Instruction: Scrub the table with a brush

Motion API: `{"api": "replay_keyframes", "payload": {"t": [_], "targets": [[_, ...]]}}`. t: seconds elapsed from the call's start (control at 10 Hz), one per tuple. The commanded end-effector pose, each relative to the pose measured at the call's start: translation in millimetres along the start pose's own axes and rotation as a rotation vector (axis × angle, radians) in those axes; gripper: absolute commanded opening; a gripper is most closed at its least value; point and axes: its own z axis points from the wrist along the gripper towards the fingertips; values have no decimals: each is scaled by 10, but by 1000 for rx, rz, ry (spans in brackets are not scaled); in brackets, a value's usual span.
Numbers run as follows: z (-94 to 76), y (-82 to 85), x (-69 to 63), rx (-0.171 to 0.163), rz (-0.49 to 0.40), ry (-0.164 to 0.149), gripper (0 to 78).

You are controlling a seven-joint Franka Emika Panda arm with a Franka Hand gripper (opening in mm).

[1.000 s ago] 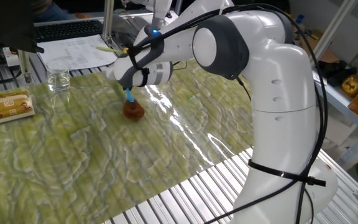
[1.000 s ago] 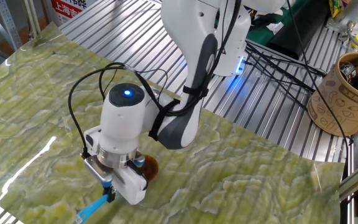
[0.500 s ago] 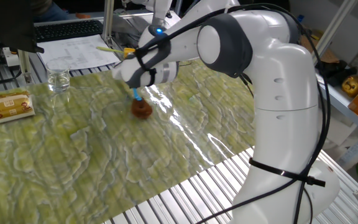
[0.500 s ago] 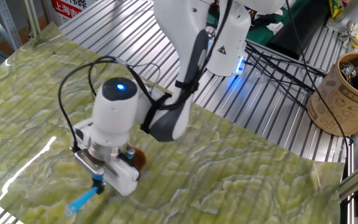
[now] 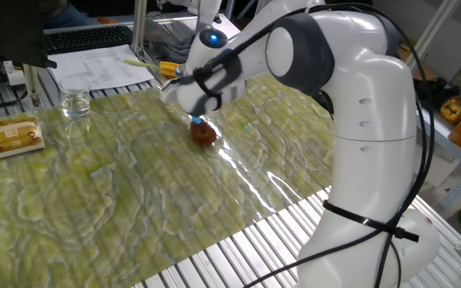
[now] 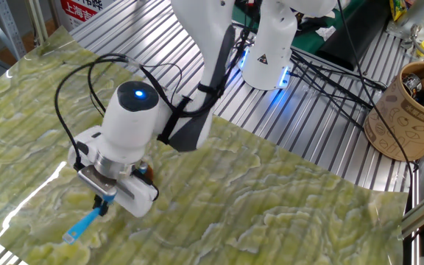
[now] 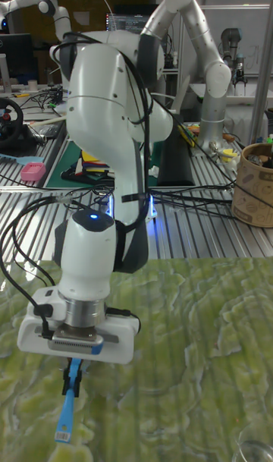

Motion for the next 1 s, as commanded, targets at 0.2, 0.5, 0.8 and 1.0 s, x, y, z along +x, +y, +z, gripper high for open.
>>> {"api": "replay_keyframes", "payload": {"t": [0.2, 0.5, 0.8, 1.0], "targets": [[57, 27, -24, 7, 20, -39, 11], [81, 244, -32, -31, 111, -41, 11], [20, 481, -25, -100, 227, -29, 11], [-8, 683, -3, -111, 284, -22, 11]]}}
